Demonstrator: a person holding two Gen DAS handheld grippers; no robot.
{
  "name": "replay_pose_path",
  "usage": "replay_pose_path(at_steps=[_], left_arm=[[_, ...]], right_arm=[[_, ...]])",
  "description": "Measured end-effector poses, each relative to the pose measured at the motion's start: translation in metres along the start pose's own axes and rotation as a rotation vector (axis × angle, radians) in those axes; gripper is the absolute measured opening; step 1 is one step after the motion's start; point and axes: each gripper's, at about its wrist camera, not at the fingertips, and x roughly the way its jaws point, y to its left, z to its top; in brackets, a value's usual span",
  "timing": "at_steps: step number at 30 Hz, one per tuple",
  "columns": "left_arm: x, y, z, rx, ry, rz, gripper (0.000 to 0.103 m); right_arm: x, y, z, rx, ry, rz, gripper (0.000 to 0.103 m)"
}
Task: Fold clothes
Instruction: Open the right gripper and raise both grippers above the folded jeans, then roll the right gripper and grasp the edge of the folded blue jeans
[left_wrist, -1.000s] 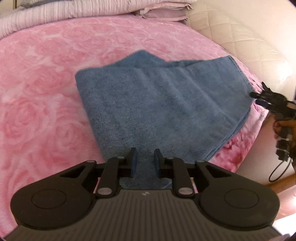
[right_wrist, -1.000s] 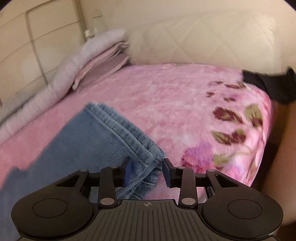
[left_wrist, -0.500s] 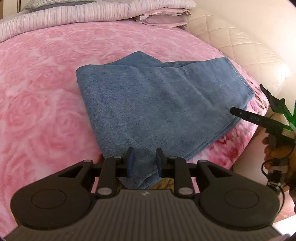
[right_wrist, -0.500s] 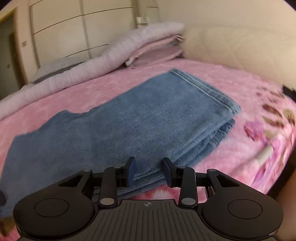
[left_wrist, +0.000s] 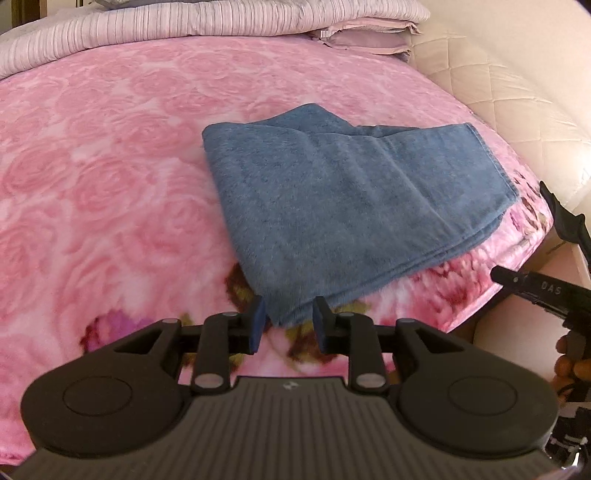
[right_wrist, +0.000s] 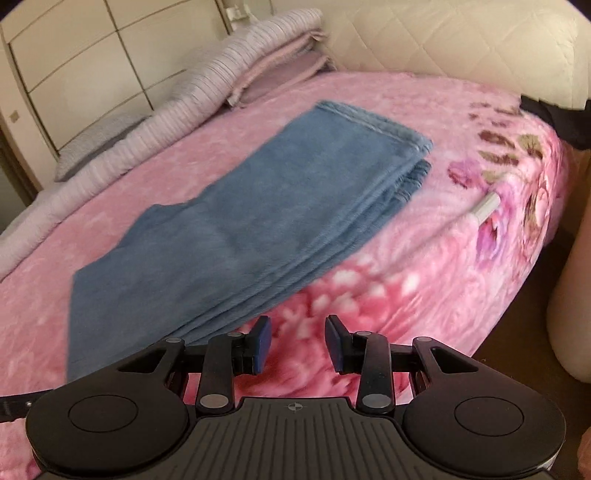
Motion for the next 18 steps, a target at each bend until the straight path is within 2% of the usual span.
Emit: replay_pose_path(at_steps=[5,18], left_arm=[[-0.020,0.002,-0.011,0.015,-0.010,0.020,0.026],[-0.053,0.018,-0.026,0.005,-0.064,0.001,0.027]], right_arm=[[-0.021,0.017,-0.007,-0.030,-0.020,0.021,0.036],[-0.044,0.038,-0.024,-0.043,-0.013,0.022,0.036]])
